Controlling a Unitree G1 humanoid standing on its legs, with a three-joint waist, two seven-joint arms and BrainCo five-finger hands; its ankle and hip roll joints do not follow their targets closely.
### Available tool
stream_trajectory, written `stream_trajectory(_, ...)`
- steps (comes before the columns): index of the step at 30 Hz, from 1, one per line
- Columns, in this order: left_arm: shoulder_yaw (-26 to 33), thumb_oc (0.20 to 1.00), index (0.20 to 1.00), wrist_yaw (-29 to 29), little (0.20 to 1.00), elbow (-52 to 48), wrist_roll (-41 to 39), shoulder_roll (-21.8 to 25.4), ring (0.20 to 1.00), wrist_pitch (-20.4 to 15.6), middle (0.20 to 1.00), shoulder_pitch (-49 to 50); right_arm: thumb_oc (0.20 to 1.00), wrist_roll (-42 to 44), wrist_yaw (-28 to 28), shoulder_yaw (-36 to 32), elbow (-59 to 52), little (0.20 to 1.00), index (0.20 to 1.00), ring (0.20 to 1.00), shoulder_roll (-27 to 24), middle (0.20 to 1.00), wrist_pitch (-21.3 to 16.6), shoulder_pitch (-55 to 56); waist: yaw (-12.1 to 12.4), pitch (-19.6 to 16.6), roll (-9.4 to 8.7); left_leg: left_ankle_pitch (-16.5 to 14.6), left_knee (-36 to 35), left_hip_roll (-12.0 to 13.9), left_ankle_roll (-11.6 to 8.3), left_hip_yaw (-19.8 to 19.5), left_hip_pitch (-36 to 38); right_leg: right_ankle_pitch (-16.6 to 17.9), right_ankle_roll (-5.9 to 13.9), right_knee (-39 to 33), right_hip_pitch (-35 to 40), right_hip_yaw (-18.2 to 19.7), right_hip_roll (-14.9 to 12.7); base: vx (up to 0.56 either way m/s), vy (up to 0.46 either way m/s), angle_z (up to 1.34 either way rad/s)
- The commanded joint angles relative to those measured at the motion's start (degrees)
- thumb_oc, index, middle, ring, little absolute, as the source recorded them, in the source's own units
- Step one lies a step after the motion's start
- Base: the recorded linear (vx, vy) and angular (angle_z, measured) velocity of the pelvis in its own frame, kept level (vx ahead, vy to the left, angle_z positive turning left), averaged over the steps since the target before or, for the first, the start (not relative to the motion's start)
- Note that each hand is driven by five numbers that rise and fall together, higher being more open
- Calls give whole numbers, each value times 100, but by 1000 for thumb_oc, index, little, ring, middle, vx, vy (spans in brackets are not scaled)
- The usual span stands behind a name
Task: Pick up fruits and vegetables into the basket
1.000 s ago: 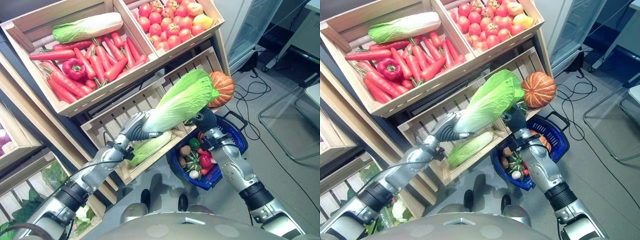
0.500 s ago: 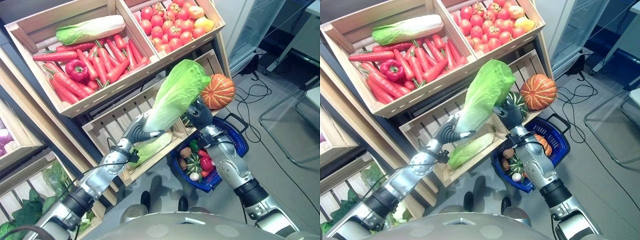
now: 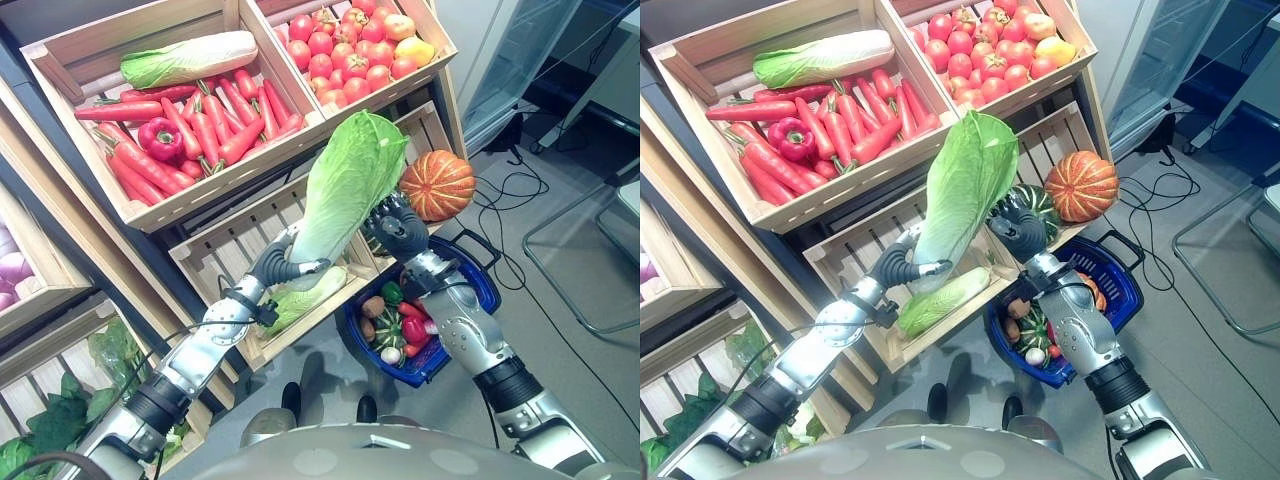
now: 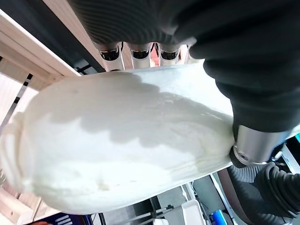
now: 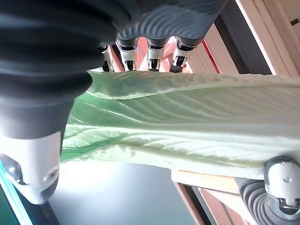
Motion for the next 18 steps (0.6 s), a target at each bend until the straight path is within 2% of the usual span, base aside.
stream_trajectory(1, -168, 200, 200, -537, 200, 54, -133, 109, 200, -272, 200, -543, 1000, 120, 486, 134, -338, 1000, 1000, 1000, 167, 1000, -305, -433, -49, -142, -261, -592, 8, -233, 263, 94, 96, 56, 517, 24, -120, 167, -279, 0, 0, 0)
stream_trajectory(10, -458, 200, 200, -1665, 200, -19, -351, 219, 200, 69, 200, -699, 1000, 484, 1104, 226, -429, 1000, 1000, 1000, 75, 1000, -135, -597, -74, -157, -221, -596, 8, -227, 271, 100, 110, 49, 539, 24, -109, 185, -291, 0, 0, 0)
stream_trajectory(18, -670, 200, 200, -2116, 200, -130, -413, 242, 200, 333, 200, -840, 1000, 772, 1302, 392, -435, 1000, 1000, 1000, 89, 1000, -112, -724, -81, -174, -201, -576, 8, -225, 285, 113, 92, 61, 552, 24, -126, 198, -299, 0, 0, 0)
